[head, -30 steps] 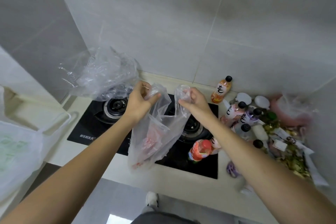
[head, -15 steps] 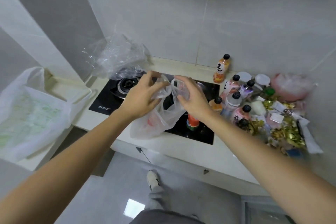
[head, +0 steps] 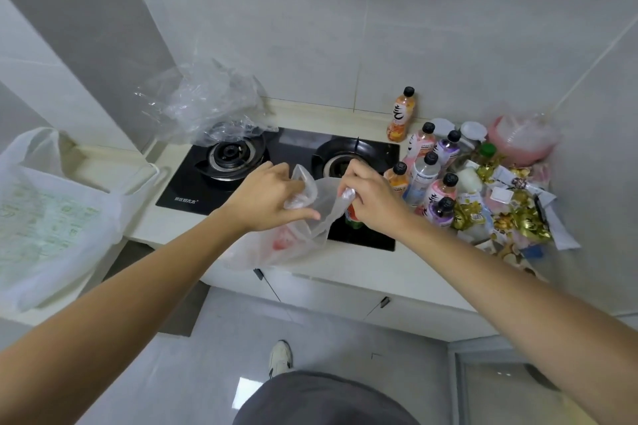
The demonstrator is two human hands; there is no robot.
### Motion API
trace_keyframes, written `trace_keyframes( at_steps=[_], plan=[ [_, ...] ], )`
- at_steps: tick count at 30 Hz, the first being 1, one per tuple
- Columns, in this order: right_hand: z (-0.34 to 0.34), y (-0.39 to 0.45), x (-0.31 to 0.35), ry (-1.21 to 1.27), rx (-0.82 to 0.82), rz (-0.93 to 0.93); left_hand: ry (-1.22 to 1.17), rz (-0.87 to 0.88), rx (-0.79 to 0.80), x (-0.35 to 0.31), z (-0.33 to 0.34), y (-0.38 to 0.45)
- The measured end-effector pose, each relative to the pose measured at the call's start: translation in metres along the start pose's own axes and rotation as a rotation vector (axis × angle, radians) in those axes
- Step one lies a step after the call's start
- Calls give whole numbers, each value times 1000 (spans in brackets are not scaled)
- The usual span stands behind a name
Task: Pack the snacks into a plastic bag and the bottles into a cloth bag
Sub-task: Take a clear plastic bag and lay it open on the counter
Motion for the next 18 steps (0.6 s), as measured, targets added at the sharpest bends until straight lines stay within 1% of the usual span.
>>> trace_keyframes(
  at_steps=[4, 8, 10, 13, 15, 18],
  plan=[
    [1, -5, -1, -103, -6, -30, -64, 34, -55, -3, -3, 1],
    [-2, -11, 2, -234, -47, -60, -52, 35, 23, -2, 14, 2],
    [0, -15, 9, -288, -50, -123, -66, 26, 8, -4, 15, 1],
    [3, -21, 16, -360, -26, -196, -43, 124, -3, -14, 17, 5],
    [6, -25, 15, -405, -4, -232, 33, 195, 42, -17, 28, 6],
    [17, -34, 10, -473, 55, -258, 58, 194, 114, -13, 43, 5]
  ],
)
Point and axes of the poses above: each hand's wrist, its own y-axis towards the middle knuckle, its own z-axis out of the palm, x = y × z, the point moved 10 cm from there along y, towards the middle knuckle, and after that the axes turned 9 degrees about z, right-handed, at the moved point
